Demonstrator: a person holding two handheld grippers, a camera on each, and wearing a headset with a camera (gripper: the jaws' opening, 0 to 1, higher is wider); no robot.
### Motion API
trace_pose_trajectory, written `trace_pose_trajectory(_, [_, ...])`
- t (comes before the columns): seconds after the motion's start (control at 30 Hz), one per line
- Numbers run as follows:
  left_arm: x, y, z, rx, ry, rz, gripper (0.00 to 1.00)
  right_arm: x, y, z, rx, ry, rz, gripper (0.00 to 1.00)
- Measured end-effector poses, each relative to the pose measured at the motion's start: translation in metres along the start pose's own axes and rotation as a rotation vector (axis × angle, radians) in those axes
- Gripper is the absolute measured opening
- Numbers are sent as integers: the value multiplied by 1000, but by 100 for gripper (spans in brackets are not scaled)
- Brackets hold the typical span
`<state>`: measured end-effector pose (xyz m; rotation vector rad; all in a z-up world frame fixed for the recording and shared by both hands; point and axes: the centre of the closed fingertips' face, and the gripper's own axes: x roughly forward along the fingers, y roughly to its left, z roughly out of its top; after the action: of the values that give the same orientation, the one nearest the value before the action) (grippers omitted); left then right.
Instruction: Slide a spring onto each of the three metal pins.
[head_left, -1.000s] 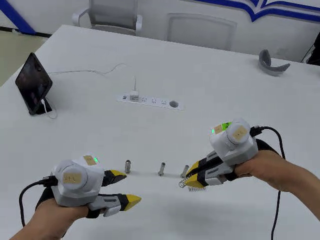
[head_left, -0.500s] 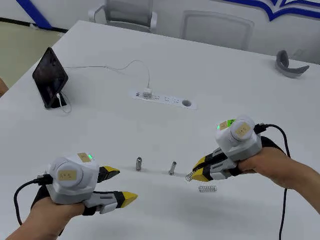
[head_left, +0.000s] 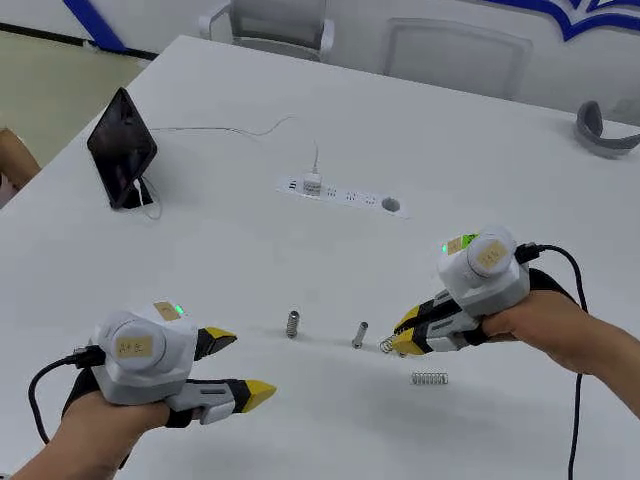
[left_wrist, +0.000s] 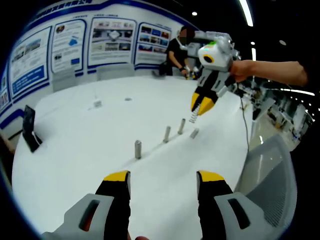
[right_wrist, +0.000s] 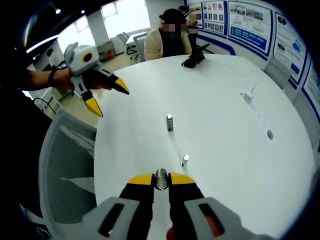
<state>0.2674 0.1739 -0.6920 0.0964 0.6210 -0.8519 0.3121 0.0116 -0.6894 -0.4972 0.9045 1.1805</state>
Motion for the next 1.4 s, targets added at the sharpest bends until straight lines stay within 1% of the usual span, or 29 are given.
trace_pose_trajectory(0.2, [-6,5,-4,-17,-2,21,57,5,-10,0,-9,11,-19,12])
trace_pose_trajectory(0.4, [-10,11,-8,-39,-3,45,60,10,-18,-1,-17,22,-28,12])
trace_pose_trajectory(0.73, [-14,14,-13,-60,4,60,62,19,-31,3,-17,29,-42,12])
trace_pose_trajectory(1.0, [-17,17,-16,-73,12,71,66,28,-38,5,-28,33,-41,12])
trace_pose_trajectory(1.13, [-17,16,-19,-80,20,71,66,34,-43,3,-38,43,-43,12])
trace_pose_trajectory(1.4, [-19,14,-28,-98,31,74,65,40,-44,2,-42,47,-39,12])
